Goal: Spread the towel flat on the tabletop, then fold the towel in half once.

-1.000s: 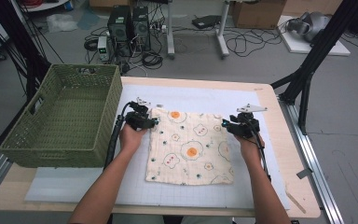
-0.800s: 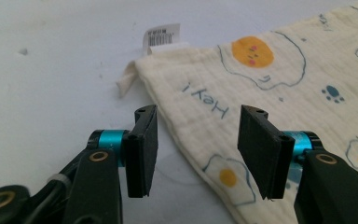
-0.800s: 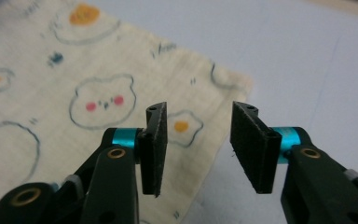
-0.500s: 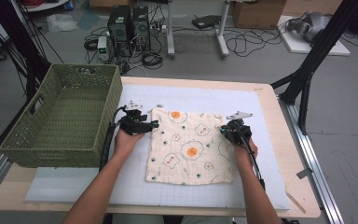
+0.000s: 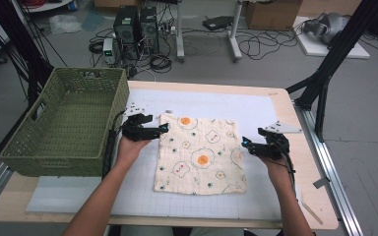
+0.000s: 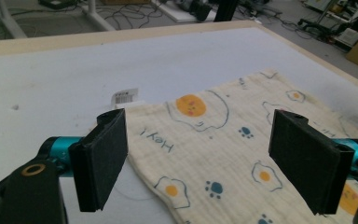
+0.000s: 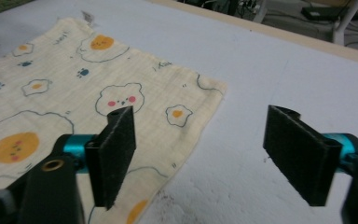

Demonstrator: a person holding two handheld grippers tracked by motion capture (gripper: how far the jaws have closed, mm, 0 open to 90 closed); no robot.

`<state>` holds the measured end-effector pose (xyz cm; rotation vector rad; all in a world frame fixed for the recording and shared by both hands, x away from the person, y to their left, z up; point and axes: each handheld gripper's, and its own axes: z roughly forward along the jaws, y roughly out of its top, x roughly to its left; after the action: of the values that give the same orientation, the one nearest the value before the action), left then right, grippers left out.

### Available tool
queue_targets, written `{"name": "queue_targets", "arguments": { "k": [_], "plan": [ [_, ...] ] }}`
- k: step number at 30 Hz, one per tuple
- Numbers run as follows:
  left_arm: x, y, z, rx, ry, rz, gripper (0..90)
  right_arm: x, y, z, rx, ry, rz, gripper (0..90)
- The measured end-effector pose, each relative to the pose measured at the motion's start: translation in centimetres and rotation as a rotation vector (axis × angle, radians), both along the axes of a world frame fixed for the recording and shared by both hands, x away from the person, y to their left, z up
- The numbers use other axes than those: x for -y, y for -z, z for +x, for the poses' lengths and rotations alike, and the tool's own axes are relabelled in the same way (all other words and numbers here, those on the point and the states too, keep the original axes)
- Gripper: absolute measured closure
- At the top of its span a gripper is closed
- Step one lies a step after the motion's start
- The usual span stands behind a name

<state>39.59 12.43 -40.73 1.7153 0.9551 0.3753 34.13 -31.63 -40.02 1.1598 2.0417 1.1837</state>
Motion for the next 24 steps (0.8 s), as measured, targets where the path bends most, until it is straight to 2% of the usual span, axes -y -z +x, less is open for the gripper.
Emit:
{"name": "queue_targets", "arguments": {
  "k": [3,5,7,12,16,21,24],
  "plan": [
    [0.2,-0.3,-0.2,0.032,0.005,-0.005,20.0,0.6,-0.2,-0.9,0.017,0.004,0.011,11.2],
    [0.3,-0.4,-0.3,0.037,0.008,-0.011,20.0,0.8,-0.2,-1.2,0.023,-0.006,0.025,11.1],
    [0.5,-0.4,-0.5,0.032,0.027,-0.001,20.0,0.7,-0.1,-1.4,0.036,-0.022,-0.001,11.1],
    [0.3,-0.1,-1.4,0.052,0.02,-0.019,20.1,0.4,0.2,-1.1,0.009,-0.052,-0.012,11.1],
    [-0.2,0.1,-1.6,0.044,0.008,-0.022,20.1,0.3,0.2,-1.1,0.014,-0.054,-0.002,11.1],
    [-0.4,0.1,-1.5,0.055,-0.004,-0.033,20.1,0.3,0.2,-1.0,0.011,-0.051,-0.001,11.1],
    [-0.3,0.1,-1.5,0.04,-0.01,-0.032,19.5,0.3,0.2,-1.0,0.012,-0.048,0.002,11.1]
  ]
}}
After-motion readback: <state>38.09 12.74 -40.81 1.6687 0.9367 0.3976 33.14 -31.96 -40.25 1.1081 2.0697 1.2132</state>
